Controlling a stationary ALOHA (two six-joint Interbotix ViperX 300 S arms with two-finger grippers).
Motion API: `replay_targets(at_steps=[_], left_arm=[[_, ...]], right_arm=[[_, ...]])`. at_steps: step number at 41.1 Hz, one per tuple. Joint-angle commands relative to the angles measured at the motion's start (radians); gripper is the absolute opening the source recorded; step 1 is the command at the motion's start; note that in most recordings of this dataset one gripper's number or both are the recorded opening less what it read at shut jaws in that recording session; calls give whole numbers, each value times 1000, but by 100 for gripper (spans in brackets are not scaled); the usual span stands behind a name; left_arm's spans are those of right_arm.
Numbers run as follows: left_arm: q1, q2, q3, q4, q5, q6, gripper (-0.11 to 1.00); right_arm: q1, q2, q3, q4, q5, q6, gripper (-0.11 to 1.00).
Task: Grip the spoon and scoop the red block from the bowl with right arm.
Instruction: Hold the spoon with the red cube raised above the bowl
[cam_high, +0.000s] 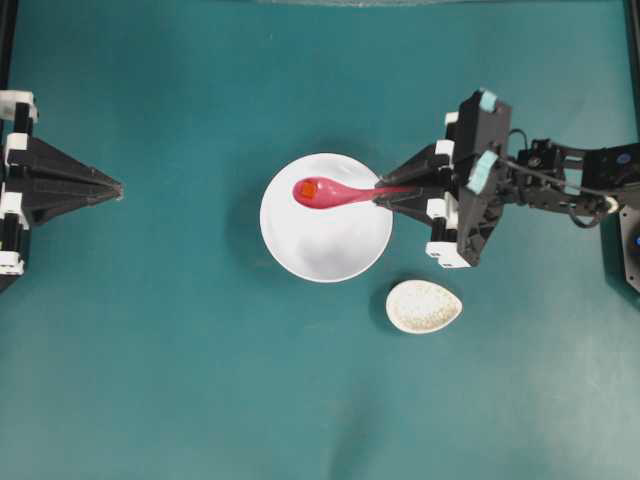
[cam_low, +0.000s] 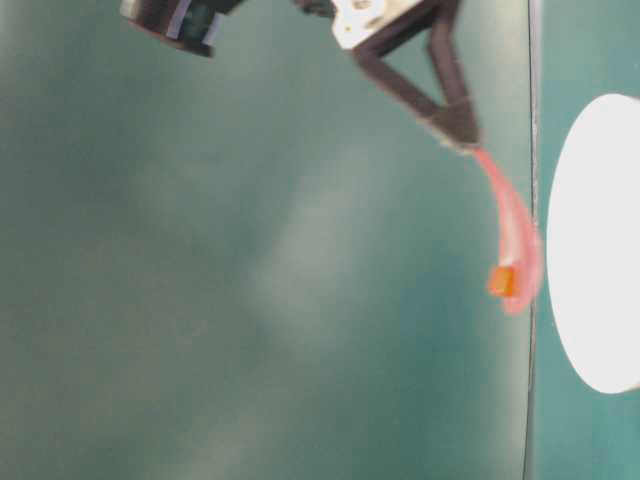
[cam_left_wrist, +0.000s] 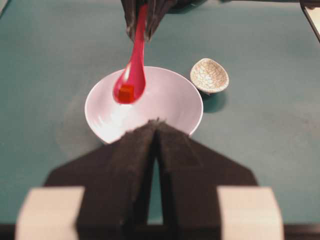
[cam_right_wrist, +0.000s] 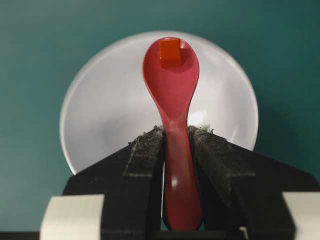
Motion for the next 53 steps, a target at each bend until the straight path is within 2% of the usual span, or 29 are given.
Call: replay_targets(at_steps=[1,17,28,40,53], left_arm=[[3,5,-17,2,-6,-2,0],[3,6,-17,2,-5,0,0],[3,5,-15,3,-5,0,0],[3,6,-15,2,-3,0,0],[3,0,-17,3,29,-3,0]], right_arm=[[3,-49,-28,0,6,-3,24],[3,-155,-49,-6,97,-6,24],[2,-163,-48,-6,112,-9,24],[-6,-161,-48,-32,112,-12,24],[-6,-163,-48,-29,112,-2,24]])
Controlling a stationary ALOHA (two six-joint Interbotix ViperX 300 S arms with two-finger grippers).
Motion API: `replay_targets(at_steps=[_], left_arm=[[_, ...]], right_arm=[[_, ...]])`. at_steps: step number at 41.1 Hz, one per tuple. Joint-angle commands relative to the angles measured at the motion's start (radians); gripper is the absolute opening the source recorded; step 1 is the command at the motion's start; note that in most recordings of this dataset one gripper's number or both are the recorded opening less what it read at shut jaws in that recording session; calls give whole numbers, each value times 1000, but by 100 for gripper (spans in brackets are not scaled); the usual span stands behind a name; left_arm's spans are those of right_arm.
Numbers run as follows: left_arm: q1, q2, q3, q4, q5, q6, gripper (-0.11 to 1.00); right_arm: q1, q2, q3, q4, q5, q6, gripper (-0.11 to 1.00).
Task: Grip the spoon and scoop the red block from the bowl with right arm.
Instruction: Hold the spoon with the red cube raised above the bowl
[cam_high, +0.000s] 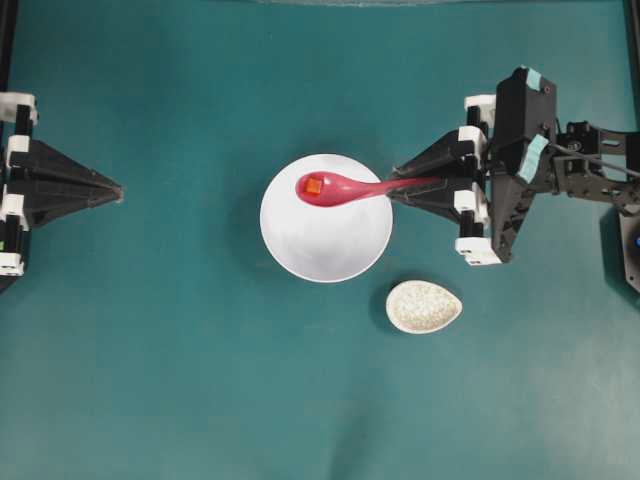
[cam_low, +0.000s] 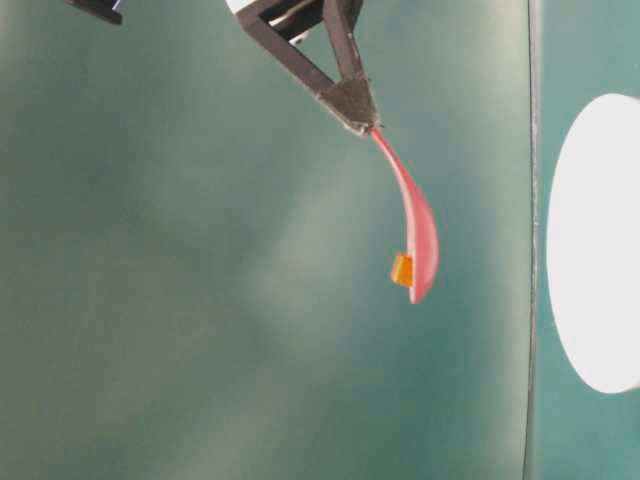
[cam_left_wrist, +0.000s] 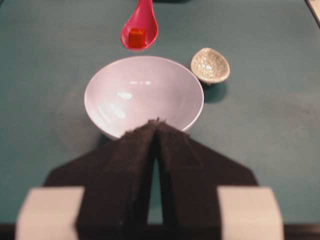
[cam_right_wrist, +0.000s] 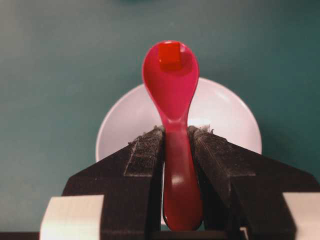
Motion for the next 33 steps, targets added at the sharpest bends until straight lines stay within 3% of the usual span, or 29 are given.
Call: replay_targets(at_steps=[1,33], left_arm=[[3,-2,-18,3,0,0,0],[5,-11,-20,3,15,-2,0]], right_arm=[[-2,-15,-26,-2,-5,2,24],[-2,-15,-21,0,-5,3,24]])
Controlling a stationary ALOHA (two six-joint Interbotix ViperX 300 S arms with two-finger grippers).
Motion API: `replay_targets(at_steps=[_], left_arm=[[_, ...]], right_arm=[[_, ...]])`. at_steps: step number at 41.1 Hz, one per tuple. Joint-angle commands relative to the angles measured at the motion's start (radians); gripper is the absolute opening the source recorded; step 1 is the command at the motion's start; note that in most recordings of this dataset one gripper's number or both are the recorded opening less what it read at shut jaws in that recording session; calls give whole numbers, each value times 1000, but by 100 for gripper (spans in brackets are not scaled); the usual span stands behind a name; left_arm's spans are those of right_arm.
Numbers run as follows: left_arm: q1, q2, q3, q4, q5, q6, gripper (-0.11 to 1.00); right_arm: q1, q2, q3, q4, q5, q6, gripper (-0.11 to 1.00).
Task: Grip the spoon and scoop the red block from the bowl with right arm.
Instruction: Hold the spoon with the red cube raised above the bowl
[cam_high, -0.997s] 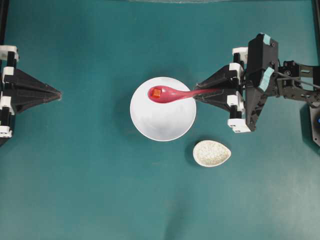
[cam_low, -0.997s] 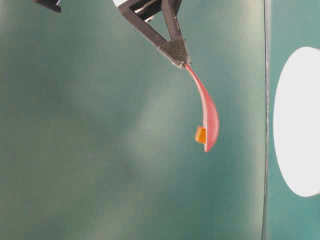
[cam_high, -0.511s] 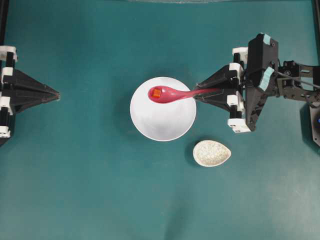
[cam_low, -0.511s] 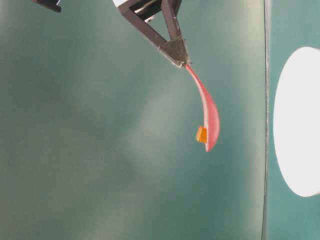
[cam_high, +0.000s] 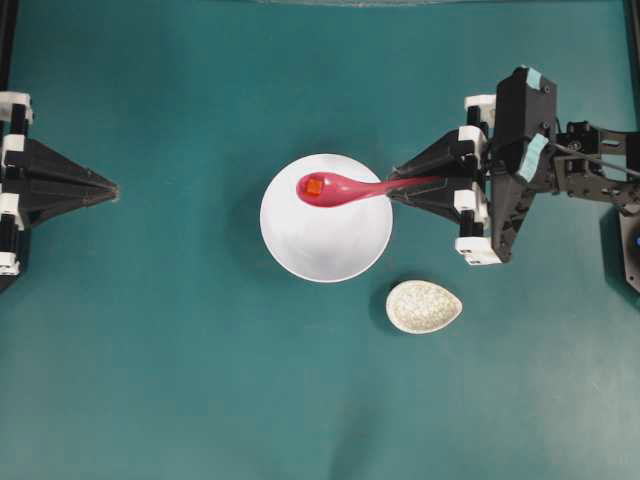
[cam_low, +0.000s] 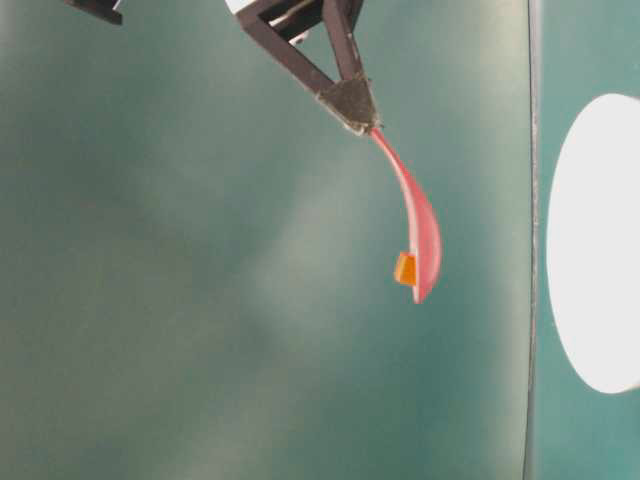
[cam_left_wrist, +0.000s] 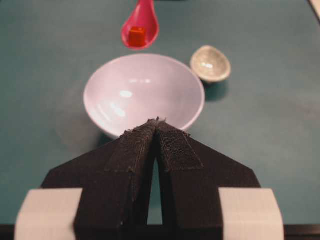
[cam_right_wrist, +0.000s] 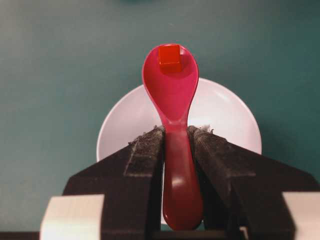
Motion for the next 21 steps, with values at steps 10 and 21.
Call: replay_targets(at_steps=[10,21], left_arm=[[2,11,-20,0,-6,-2,0],[2,12,-18,2,-11,-2,0]], right_arm=[[-2,-15,-17,0,-5,2,24],[-2,-15,-15,0,-3,2,24]])
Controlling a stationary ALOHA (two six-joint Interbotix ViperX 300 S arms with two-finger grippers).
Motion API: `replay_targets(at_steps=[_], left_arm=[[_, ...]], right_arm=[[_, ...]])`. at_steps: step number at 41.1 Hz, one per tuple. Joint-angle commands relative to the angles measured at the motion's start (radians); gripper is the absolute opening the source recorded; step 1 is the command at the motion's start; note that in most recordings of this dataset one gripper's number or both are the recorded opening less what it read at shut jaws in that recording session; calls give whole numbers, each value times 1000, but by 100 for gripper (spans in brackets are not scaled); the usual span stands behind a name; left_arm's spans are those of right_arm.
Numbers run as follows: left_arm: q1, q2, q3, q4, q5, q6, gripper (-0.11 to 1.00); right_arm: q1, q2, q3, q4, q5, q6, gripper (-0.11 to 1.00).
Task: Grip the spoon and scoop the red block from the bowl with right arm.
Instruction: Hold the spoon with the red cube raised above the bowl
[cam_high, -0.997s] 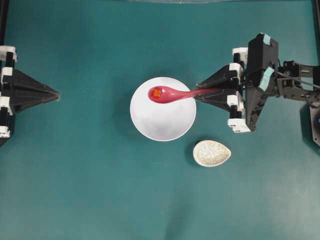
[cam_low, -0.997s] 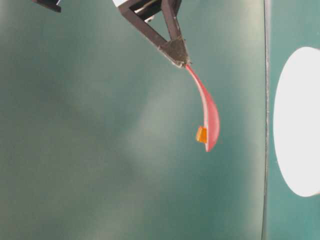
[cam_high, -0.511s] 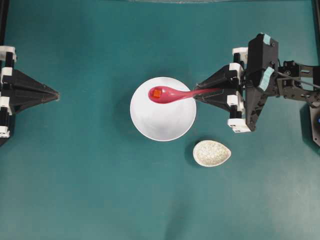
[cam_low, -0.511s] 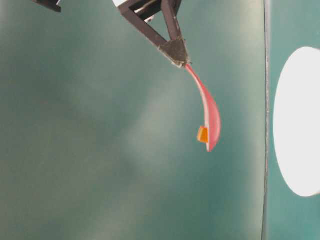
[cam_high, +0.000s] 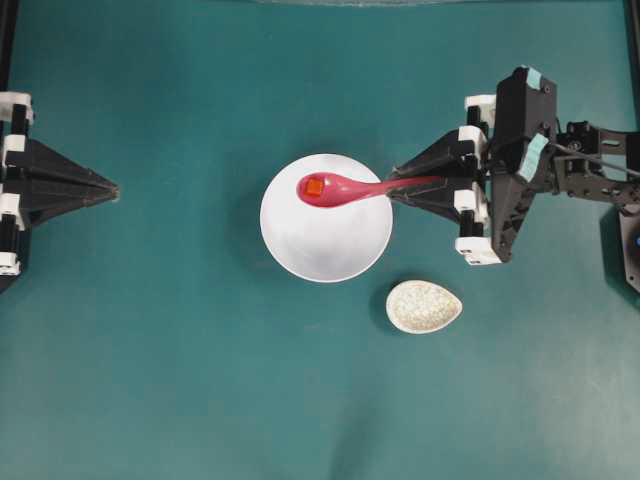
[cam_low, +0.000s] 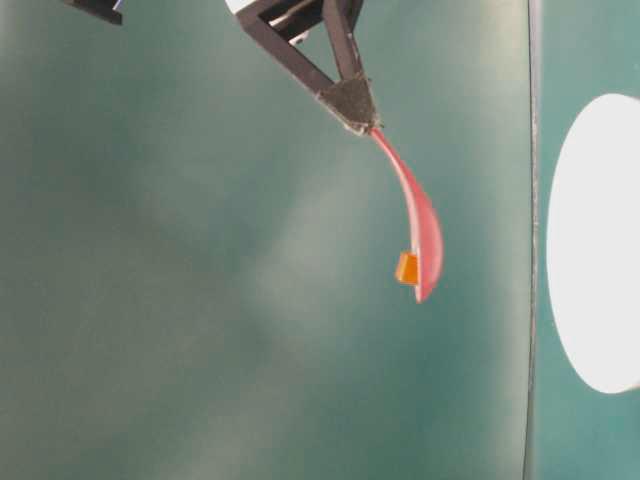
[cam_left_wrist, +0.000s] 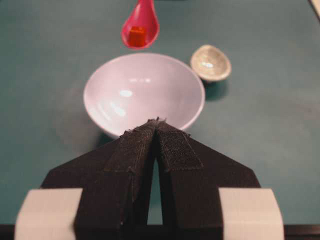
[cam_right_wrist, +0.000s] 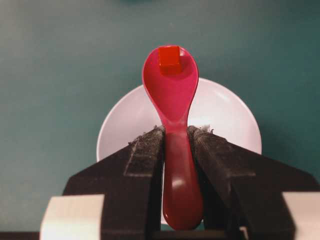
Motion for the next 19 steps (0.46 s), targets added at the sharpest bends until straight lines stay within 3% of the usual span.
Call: replay_targets(at_steps=[1,19], left_arm=[[3,11,-18,0,-9,-2,0],[6,9,-20,0,-12,-2,0]], right_arm=[[-2,-15,-17,0,-5,2,24],[-2,-15,-17,2,-5,2,24]])
